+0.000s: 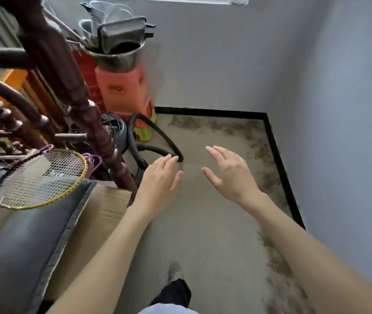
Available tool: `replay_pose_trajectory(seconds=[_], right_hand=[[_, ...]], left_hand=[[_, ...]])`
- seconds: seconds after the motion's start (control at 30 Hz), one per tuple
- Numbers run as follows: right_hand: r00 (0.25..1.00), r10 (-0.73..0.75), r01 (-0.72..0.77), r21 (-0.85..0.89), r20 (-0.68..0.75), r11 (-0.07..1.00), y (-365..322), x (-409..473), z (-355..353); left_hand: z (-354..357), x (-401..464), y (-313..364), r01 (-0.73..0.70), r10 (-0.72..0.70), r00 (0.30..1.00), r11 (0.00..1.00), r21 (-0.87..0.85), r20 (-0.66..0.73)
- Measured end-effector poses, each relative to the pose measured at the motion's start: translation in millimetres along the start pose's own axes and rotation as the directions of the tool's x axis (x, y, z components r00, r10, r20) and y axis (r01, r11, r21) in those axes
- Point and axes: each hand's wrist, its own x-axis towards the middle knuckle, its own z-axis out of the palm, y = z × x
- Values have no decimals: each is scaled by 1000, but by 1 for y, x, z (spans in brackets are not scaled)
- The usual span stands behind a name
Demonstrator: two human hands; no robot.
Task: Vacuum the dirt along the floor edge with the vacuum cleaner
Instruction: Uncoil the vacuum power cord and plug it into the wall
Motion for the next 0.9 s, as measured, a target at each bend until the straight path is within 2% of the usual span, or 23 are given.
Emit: replay_pose_trajectory(seconds=[0.33,0.53,0.7,0.9], right_hand=[[996,-84,84,5,17,996,7,202,7],[976,-191,188,35,108,981,25,318,28],[925,-331,330,35,187,943,41,423,32],[824,-495,502,51,275,863,32,530,42]], left_hand=[[-10,162,-76,114,-113,993,993,21,-41],[1,251,-111,240,-240,969,971,-10,-58],[5,325,-135,406,-410,907,912,-59,-94],[3,376,-165,573,-584,801,812,-111,-131]])
